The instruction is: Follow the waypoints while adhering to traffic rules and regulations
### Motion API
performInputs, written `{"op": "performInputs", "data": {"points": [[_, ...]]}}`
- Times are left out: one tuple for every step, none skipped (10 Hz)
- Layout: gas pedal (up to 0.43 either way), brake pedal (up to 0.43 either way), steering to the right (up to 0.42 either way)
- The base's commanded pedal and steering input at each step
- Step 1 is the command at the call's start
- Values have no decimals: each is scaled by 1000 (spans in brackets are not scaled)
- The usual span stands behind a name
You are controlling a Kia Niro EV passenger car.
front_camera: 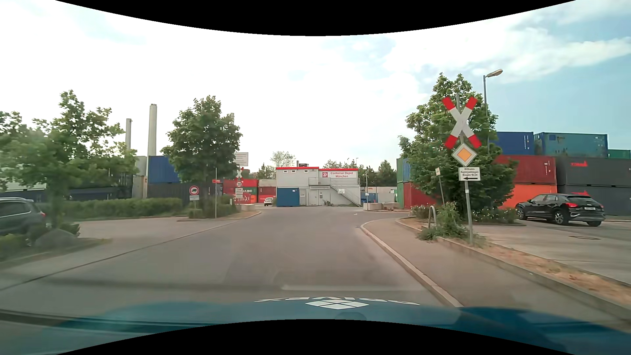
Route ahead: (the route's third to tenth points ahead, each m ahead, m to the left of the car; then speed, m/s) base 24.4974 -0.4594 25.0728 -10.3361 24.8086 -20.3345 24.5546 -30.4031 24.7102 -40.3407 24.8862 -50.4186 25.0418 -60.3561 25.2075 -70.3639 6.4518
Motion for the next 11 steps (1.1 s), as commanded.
{"op": "performInputs", "data": {"points": [[87, 0, -2], [8, 0, -2], [0, 0, -2], [0, 0, -2], [0, 0, -2], [0, 0, -2], [0, 0, -2], [0, 0, -2], [0, 0, -2], [0, 0, -2], [8, 0, -2]]}}
